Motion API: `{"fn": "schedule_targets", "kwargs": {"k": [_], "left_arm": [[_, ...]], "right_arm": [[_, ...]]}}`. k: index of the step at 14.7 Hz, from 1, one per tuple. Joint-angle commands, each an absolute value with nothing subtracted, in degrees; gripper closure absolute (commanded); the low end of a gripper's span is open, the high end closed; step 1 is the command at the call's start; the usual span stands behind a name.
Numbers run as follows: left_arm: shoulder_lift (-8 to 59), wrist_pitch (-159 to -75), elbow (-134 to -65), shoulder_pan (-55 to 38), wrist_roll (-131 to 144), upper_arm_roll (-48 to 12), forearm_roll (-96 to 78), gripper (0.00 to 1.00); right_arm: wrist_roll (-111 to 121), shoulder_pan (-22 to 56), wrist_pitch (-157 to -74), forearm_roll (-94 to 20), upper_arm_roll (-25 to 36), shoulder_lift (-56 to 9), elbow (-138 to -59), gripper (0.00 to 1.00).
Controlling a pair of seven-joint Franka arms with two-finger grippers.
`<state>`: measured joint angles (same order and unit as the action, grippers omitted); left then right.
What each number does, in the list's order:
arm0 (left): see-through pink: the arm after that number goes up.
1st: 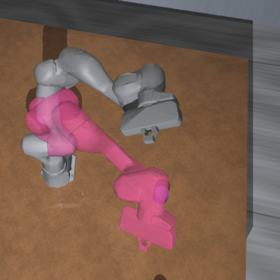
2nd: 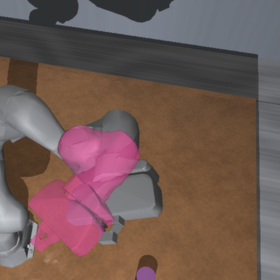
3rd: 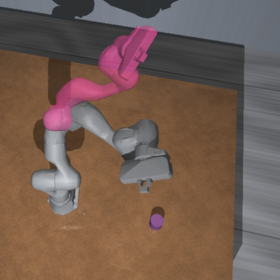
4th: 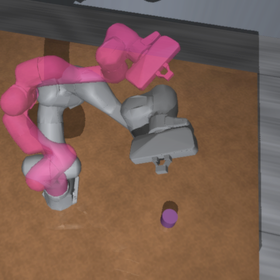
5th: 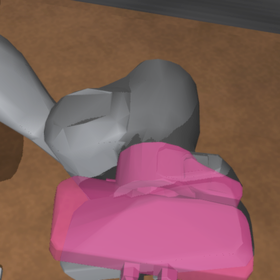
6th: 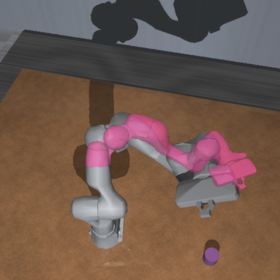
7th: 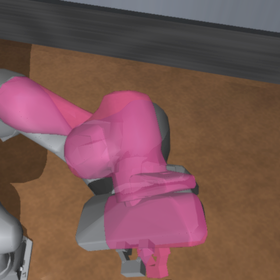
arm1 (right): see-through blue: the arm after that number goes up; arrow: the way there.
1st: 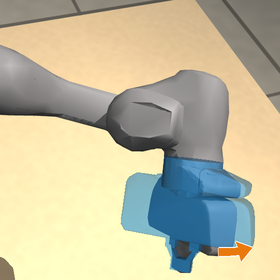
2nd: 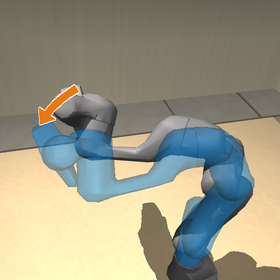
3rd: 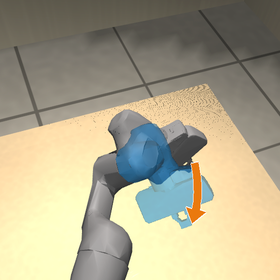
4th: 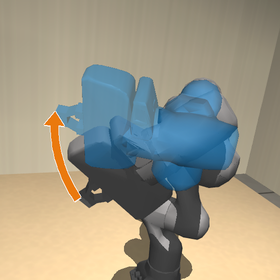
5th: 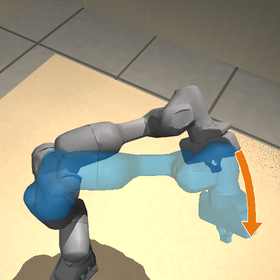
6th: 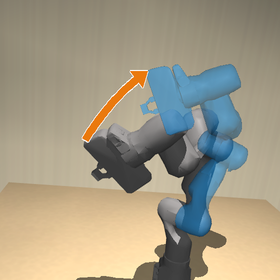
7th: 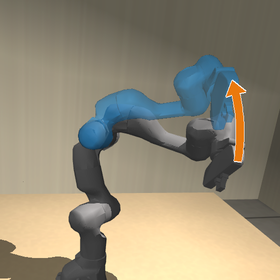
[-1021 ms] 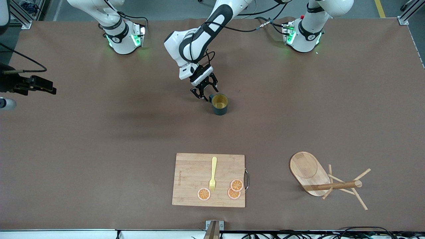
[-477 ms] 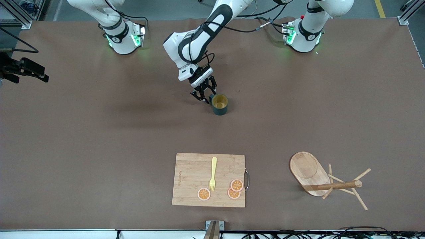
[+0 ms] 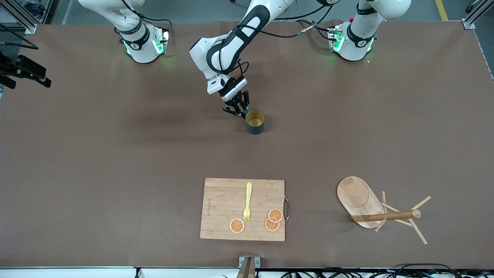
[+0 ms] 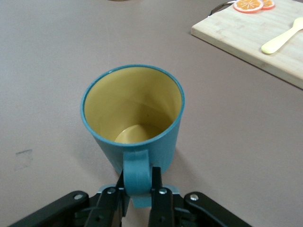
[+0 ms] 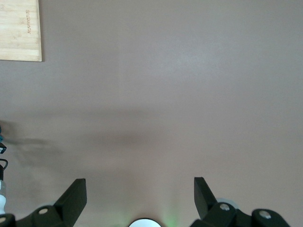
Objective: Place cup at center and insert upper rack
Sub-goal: 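Lower the left gripper around the teal mug's handle, then grasp the mug handle with the left gripper and lift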
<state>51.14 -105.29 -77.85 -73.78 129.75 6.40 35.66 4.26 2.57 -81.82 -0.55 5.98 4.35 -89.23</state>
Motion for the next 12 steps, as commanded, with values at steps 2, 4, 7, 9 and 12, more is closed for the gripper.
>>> {"fn": "schedule_targets", "kwargs": {"k": [2, 4, 7, 9, 12], "left_arm": [[43.62, -103.10, -77.26, -71.21, 126.05, 7.12, 34.73, 1.00], [37.56, -103.10, -77.52, -67.34, 121.84, 7.12, 29.74, 1.00], [29.03, -103.10, -77.43, -59.62, 110.88, 7.12, 19.29, 0.99], [24.72, -103.10, -77.43, -53.73, 103.48, 7.12, 11.55, 0.99], [20.75, -103.10, -77.34, -44.68, 94.42, 7.03, 0.39, 1.00]], "right_arm": [[4.66, 2.20, -81.47, 0.00, 5.71, 6.15, -91.14, 0.00], [5.44, 2.20, -81.21, 0.00, 5.71, 6.24, -91.14, 0.00], [7.20, 1.85, -80.95, 0.09, 5.80, 6.77, -91.14, 0.00], [7.21, 1.58, -80.68, 0.18, 5.80, 6.86, -91.14, 0.00], [7.21, 1.67, -80.60, 0.18, 5.71, 6.94, -91.05, 0.00]]}}
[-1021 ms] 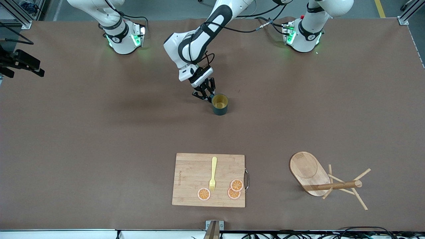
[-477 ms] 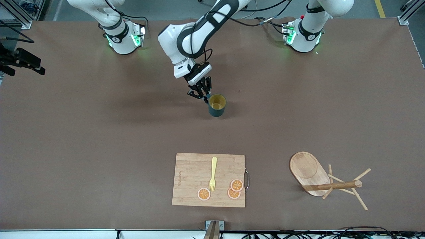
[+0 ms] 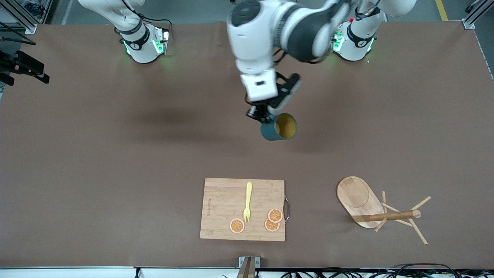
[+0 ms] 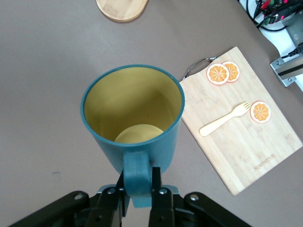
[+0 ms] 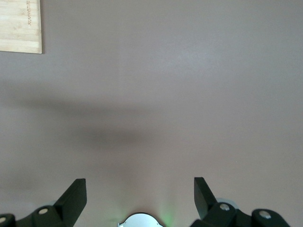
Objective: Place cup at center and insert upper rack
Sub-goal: 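Grasp the mug handle with the left gripper and lift, then carry the mug with the left gripper to the wooden mug stand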
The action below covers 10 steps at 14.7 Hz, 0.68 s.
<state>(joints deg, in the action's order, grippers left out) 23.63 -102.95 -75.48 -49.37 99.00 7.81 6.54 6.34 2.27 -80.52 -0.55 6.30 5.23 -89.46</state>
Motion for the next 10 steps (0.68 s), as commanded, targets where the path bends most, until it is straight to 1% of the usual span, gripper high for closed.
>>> {"fn": "schedule_targets", "kwargs": {"k": [1, 6, 10], "left_arm": [[20.13, -103.10, -77.26, -41.52, 91.44, 7.03, -3.65, 1.00], [18.72, -103.53, -77.17, -27.54, 78.68, 6.86, -21.76, 1.00], [19.86, -103.89, -77.34, -17.33, 70.60, 7.03, -40.13, 1.00]], "right_arm": [[7.21, 1.67, -80.51, 0.18, 5.63, 6.94, -91.05, 0.00], [7.21, 1.67, -80.33, 0.18, 5.71, 7.12, -91.05, 0.00], [7.21, 1.67, -80.33, 0.26, 5.62, 7.21, -91.05, 0.00]]}}
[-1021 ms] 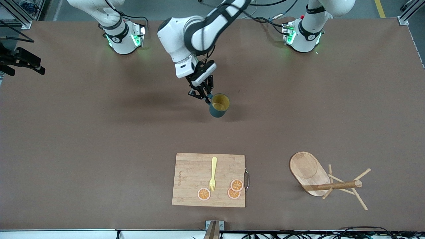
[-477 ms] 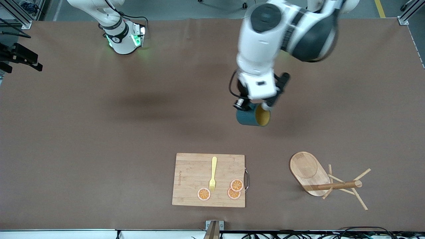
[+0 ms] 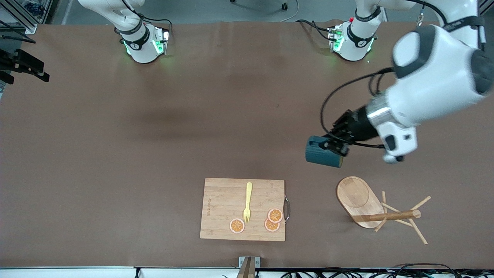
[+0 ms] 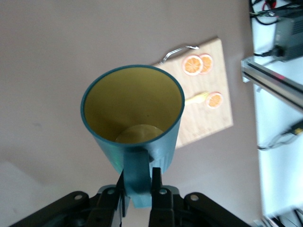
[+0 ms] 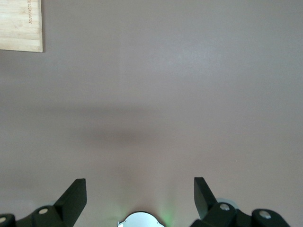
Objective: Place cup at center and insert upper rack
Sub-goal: 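Carry the mug with the left gripper to the wooden mug stand, then hang the mug onto a stand peg with the left gripper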
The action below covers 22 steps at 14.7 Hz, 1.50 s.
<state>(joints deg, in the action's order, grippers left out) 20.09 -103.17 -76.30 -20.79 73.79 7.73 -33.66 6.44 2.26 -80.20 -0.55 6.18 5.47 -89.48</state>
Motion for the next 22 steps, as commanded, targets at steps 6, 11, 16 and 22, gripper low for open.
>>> {"fn": "schedule_targets", "kwargs": {"k": [6, 11, 16, 22], "left_arm": [[24.95, -103.80, -77.69, -7.13, 57.51, 7.12, -59.48, 0.99], [30.49, -103.80, -77.70, -2.55, 50.73, 7.03, -69.95, 0.99], [32.87, -103.80, -77.70, -1.58, 44.84, 7.12, -70.49, 0.99], [35.06, -103.80, -77.70, 0.70, 42.46, 7.03, -72.07, 0.99]], "right_arm": [[7.21, 1.58, -80.51, 0.26, 5.62, 7.12, -91.05, 0.00], [7.12, 1.76, -80.77, 0.35, 5.63, 7.03, -91.05, 0.00], [7.12, 1.76, -80.68, 0.44, 5.63, 7.03, -91.05, 0.00], [7.12, 1.85, -80.68, 0.35, 5.45, 7.03, -90.97, 0.00]]}}
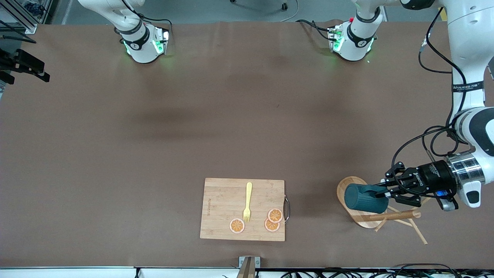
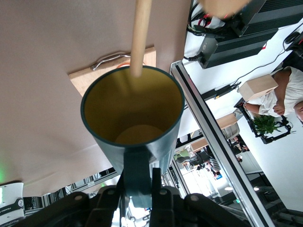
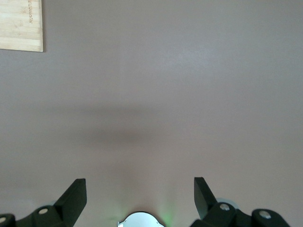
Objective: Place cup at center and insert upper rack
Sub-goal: 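Hang the mug onto a stand peg with the left gripper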
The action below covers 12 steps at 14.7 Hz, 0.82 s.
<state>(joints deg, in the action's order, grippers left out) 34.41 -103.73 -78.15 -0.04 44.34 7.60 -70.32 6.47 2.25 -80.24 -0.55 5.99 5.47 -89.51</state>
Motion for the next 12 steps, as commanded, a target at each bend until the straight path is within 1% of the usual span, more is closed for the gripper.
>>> {"fn": "schedule_targets", "kwargs": {"k": [1, 5, 12], "left_arm": [[35.59, -103.80, -77.70, 1.05, 41.76, 7.03, -73.11, 0.99], [37.17, -103.80, -77.70, 2.11, 39.64, 7.03, -75.76, 0.99], [38.58, -103.80, -77.96, 4.83, 34.20, 7.12, -75.59, 0.98]], "right_arm": [[7.03, 1.93, -80.77, 0.35, 5.45, 7.03, -90.97, 0.00], [7.03, 1.93, -80.86, 0.35, 5.45, 7.03, -90.97, 0.00], [7.12, 1.67, -80.86, 0.35, 5.54, 7.03, -90.97, 0.00]]}}
